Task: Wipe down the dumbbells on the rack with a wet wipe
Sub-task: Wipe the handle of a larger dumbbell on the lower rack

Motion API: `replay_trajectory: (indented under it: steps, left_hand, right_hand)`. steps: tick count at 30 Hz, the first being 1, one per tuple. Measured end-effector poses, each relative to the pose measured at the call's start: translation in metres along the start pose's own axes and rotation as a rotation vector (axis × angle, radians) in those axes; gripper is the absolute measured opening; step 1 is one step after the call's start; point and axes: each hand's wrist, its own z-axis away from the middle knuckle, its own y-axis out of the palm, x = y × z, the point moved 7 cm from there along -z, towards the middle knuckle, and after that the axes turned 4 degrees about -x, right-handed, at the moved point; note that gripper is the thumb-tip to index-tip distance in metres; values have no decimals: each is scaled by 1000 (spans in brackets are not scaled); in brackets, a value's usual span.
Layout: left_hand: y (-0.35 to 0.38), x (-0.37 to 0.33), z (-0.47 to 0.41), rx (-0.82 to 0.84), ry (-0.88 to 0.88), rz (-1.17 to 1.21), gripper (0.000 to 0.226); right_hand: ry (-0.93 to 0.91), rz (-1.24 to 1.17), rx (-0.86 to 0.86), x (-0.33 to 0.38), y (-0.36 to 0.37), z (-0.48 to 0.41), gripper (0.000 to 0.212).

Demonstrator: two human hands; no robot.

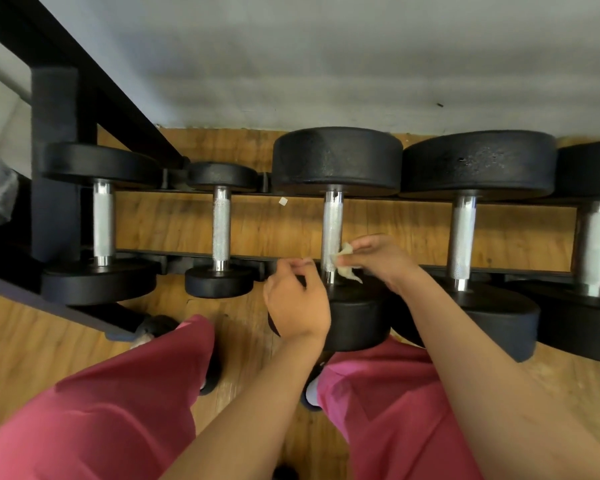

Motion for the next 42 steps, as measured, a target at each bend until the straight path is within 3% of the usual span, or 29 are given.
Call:
replay_trajectory:
  steps: [2,4,8,14,17,21,25,29,34,38,42]
  left_hand:
    - [1,6,-1,55,-16,27,10]
    - [0,8,0,39,-17,33,11]
    - [-3,3,2,-96,71,-26,8]
    - [-3,2,3,-83,81,-40,12]
    - [-5,0,5,-94,85,-55,14]
    - [-5,0,5,-104,87,-61,14]
    - [-4,2,4,-105,79,-54,15]
    - [-4,3,3,-104,80,-63,15]
    - [-4,0,5,-98,91,-55,15]
    - [-4,1,4,-101,99,-55,16]
    - [-3,1,4,-98,113,-62,16]
  right_hand:
    - [-25,-133,-72,6,-6,-4,19]
    - [8,-195,-39,7,-5,-6,21]
    - [75,35,100,-10,5,-5,44]
    - [13,-213,-85,-1,-7,-14,34]
    - [30,-48,-22,-6,-1,-8,58]
    - [-24,66,13,-7,0,-2,38]
    - [-26,-37,69,0,0,-5,19]
    - [72,-231,149,-8,0,-3,22]
    - [54,-234,153,-11,6,-7,19]
    - [-27,-225,67,2,2,-13,32]
    - [-54,-230,116,4,3,-11,19]
